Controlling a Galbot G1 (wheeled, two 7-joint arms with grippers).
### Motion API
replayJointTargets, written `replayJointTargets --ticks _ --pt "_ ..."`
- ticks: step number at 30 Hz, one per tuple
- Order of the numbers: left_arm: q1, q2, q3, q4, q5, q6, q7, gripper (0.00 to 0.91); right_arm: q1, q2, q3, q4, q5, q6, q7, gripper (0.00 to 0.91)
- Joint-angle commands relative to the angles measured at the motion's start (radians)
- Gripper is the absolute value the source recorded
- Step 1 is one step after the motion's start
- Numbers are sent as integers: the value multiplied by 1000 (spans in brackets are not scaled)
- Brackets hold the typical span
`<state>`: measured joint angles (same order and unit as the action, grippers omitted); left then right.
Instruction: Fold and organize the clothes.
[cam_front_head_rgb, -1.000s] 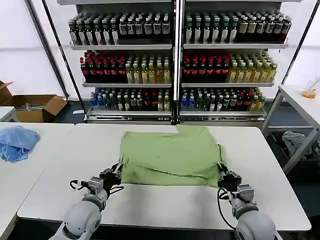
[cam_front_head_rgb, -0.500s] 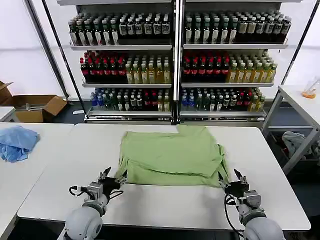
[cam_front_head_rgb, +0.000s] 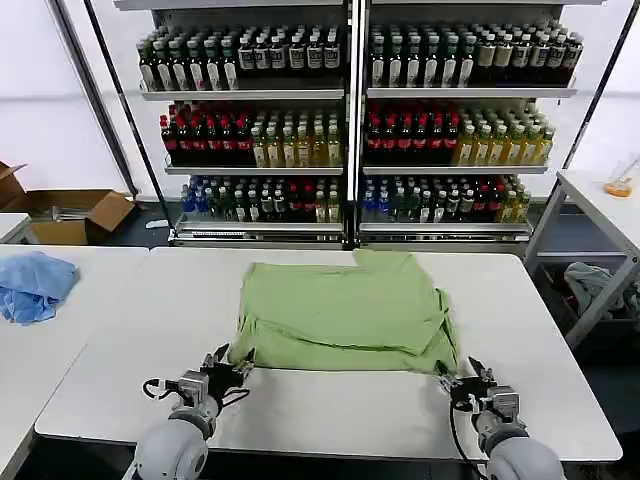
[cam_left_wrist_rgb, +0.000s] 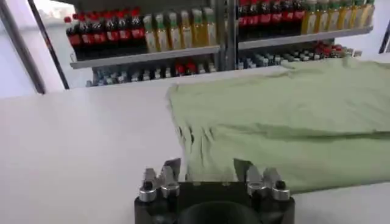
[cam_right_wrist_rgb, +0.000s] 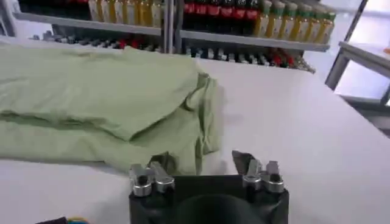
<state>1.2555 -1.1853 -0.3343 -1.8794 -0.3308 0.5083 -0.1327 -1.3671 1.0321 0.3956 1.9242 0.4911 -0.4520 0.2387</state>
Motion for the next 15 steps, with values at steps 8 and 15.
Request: replayJointTargets --ticks 8,15 --pt "20 2 -12 -5 -29 4 18 20 -29 -2 -14 8 18 1 -11 0" --pt "74 2 -27 -64 -38 9 23 20 -90 -17 21 90 16 -1 -11 0"
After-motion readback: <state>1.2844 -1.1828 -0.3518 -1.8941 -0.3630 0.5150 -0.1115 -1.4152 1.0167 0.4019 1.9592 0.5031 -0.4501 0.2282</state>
